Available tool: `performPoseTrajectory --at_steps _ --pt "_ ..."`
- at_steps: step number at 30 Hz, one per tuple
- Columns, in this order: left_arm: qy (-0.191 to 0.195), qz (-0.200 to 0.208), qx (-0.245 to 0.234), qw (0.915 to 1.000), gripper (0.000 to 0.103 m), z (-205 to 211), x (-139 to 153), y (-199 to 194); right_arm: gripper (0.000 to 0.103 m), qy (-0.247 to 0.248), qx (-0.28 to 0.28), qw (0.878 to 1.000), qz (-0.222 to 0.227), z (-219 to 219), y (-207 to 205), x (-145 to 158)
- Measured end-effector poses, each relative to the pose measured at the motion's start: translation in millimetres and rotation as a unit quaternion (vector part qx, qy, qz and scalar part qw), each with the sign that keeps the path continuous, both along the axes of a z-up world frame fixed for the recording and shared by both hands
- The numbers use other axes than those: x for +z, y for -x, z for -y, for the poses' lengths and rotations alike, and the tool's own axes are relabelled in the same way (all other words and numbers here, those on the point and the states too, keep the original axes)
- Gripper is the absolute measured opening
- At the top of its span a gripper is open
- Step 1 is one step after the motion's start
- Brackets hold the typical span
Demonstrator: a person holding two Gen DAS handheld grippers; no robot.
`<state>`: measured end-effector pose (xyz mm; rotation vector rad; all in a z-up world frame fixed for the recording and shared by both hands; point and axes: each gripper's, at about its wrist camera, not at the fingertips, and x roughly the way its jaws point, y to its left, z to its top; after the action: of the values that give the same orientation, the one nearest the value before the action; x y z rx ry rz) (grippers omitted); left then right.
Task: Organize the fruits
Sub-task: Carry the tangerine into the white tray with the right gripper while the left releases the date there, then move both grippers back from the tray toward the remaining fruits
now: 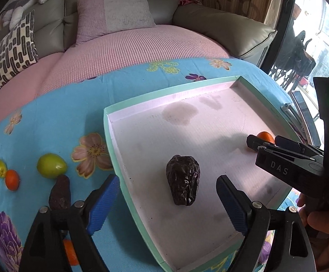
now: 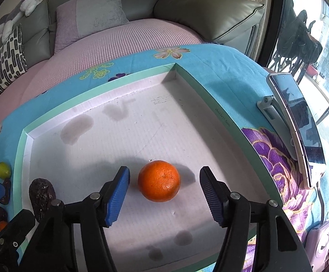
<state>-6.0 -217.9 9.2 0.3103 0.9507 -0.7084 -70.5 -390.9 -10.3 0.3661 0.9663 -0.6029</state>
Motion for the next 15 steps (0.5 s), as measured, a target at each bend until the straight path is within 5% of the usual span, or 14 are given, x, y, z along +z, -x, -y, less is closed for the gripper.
performPoseTrajectory --at_steps 2,8,15 --pt "-0.003 0.018 0.018 0.9997 0.102 -3.9 3.4 -3.9 0.074 0.000 0.000 1.000 -0.001 0.7 0.0 -0.9" --pt "-0.017 0.037 0.086 0.9954 0.103 -22.2 1.1 -23.7 0.090 0.001 0.005 1.000 0.003 -0.1 -0.5 -1.2" --pt "-0.025 0.029 0.163 0.9860 0.103 -49.2 -5.9 -43.7 0.093 0.016 0.015 1.000 0.011 -6.2 -1.3 2.7"
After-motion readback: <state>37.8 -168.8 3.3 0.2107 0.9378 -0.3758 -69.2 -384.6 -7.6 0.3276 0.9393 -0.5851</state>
